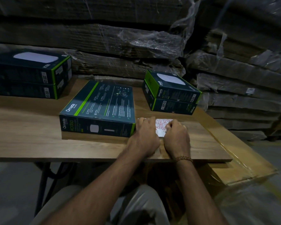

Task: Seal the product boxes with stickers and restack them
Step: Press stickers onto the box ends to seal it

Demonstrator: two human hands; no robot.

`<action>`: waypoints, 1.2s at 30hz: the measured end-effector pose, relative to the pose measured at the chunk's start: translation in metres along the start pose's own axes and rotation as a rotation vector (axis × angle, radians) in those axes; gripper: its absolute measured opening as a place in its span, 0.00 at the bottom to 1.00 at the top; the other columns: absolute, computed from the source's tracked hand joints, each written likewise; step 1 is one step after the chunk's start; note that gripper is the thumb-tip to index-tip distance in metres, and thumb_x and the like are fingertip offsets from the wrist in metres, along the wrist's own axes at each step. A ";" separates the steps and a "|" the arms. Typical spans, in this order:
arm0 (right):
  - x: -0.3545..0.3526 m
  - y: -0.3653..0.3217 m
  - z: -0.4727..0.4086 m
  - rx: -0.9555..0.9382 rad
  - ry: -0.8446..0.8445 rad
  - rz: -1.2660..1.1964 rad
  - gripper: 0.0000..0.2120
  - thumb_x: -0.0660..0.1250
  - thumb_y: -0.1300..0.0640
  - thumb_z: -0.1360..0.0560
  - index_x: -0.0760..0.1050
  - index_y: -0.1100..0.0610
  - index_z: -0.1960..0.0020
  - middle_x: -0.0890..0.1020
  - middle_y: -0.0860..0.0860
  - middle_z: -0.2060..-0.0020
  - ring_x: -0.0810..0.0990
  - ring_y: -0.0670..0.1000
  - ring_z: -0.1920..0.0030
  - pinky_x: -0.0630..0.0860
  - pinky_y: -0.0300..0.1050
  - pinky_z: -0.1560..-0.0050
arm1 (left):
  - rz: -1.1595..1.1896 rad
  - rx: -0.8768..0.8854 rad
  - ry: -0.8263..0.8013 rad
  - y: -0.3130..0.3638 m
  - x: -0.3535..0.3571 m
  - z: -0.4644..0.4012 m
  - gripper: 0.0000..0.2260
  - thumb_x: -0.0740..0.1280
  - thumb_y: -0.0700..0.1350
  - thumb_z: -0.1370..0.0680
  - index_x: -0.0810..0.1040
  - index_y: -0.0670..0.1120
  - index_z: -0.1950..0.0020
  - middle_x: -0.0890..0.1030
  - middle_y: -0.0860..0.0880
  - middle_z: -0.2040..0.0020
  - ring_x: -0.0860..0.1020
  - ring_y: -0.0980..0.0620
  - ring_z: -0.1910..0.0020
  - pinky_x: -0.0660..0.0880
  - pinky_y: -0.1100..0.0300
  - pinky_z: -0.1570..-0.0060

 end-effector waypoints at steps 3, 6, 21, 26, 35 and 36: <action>-0.002 -0.001 0.002 -0.025 0.025 0.008 0.07 0.59 0.55 0.13 0.75 0.53 0.46 0.81 0.53 0.48 0.75 0.56 0.46 0.71 0.51 0.51 | 0.015 0.115 0.064 -0.004 0.001 0.003 0.24 0.64 0.40 0.19 0.68 0.46 0.21 0.73 0.48 0.27 0.66 0.48 0.25 0.68 0.52 0.25; -0.003 -0.001 0.004 -0.021 0.029 0.004 0.07 0.59 0.55 0.13 0.75 0.54 0.46 0.81 0.53 0.49 0.75 0.56 0.46 0.74 0.53 0.50 | 0.062 0.243 0.127 -0.003 -0.006 0.009 0.24 0.64 0.41 0.21 0.73 0.43 0.24 0.78 0.47 0.29 0.70 0.47 0.27 0.70 0.50 0.27; -0.009 -0.013 0.011 -0.129 0.075 0.019 0.05 0.62 0.56 0.17 0.74 0.53 0.51 0.80 0.54 0.55 0.71 0.54 0.51 0.68 0.50 0.53 | -0.226 -0.068 0.747 -0.139 -0.145 0.063 0.06 0.67 0.50 0.17 0.81 0.55 0.42 0.83 0.57 0.40 0.75 0.47 0.29 0.50 0.33 0.23; -0.009 -0.023 0.021 -0.275 0.142 -0.121 0.04 0.64 0.58 0.17 0.75 0.52 0.50 0.79 0.51 0.56 0.72 0.53 0.53 0.71 0.52 0.54 | -0.015 -0.099 0.669 -0.148 -0.137 0.062 0.07 0.65 0.52 0.16 0.80 0.51 0.44 0.80 0.52 0.49 0.75 0.52 0.47 0.78 0.44 0.46; 0.008 -0.127 0.078 -0.646 0.283 -0.402 0.04 0.63 0.60 0.17 0.76 0.59 0.47 0.76 0.53 0.53 0.74 0.54 0.52 0.72 0.51 0.52 | -0.132 -0.072 0.641 -0.143 -0.136 0.066 0.10 0.67 0.55 0.18 0.82 0.52 0.43 0.83 0.53 0.43 0.74 0.47 0.33 0.74 0.47 0.41; 0.012 -0.136 0.080 -0.665 0.272 -0.402 0.05 0.63 0.60 0.16 0.76 0.60 0.47 0.77 0.54 0.53 0.74 0.54 0.52 0.73 0.51 0.52 | -0.150 -0.054 0.642 -0.142 -0.136 0.066 0.09 0.68 0.54 0.18 0.82 0.51 0.43 0.83 0.53 0.41 0.73 0.47 0.30 0.71 0.48 0.37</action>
Point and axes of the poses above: each hand's wrist, its own z-axis away from the middle knuckle, its own x-axis out of the palm, y = z × x, the point moved 2 cm from there along -z, towards the middle knuckle
